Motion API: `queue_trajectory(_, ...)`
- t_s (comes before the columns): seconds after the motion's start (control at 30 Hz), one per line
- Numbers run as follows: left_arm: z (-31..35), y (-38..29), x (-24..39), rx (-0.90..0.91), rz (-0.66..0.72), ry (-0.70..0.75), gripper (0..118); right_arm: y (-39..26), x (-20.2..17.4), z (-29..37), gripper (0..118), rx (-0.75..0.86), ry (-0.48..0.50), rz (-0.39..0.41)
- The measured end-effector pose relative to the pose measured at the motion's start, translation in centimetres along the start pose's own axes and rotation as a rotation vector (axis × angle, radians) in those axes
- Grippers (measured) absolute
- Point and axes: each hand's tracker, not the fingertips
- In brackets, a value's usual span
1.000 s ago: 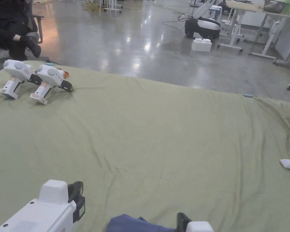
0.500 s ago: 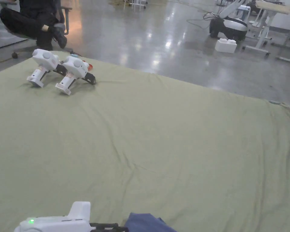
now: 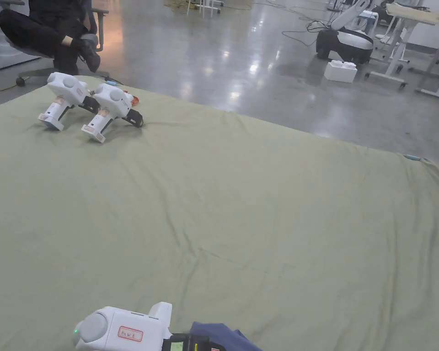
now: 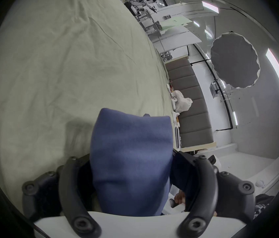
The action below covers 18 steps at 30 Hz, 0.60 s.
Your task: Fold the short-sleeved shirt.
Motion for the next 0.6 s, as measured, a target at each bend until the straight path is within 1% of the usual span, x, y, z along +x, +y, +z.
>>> queue_trajectory(0.07,-0.3,0.3,-0.4,-0.005,0.011,-0.012,75,-0.2,0.1,-0.1,0,0.002,0.001,0.003)
queue_trajectory(0.13,0.0,0.1,0.4,-0.003,0.025,-0.021,64,-0.2,0.1,-0.1,0,0.001,0.000,0.002)
queue_trajectory(0.2,0.3,0.1,0.1,-0.002,0.043,-0.031,46,-0.2,0.1,-0.1,0,0.003,0.002,-0.002)
queue_trajectory(0.27,0.7,0.0,-0.9,0.008,0.035,-0.034,34,-0.3,0.0,-0.1,0,0.006,0.002,0.004)
queue_trajectory(0.33,0.8,-0.2,-0.6,0.025,0.023,-0.039,31,-0.3,-0.2,0.0,0,0.009,-0.001,0.012)
queue_trajectory(0.37,0.7,-1.7,1.1,0.031,0.018,-0.044,29,-0.3,-0.3,-0.1,0,0.009,-0.004,0.016)
queue_trajectory(0.43,0.7,-2.0,1.7,0.046,0.001,-0.043,25,-0.3,-0.4,-0.1,0,0.011,-0.007,0.019)
queue_trajectory(0.57,1.0,-0.8,1.6,0.047,0.006,-0.052,22,0.0,-0.1,0.2,0,0.013,0.004,0.022)
queue_trajectory(0.6,1.3,-0.8,1.9,0.045,0.000,-0.059,22,0.3,0.1,0.5,0,0.017,0.013,0.013)
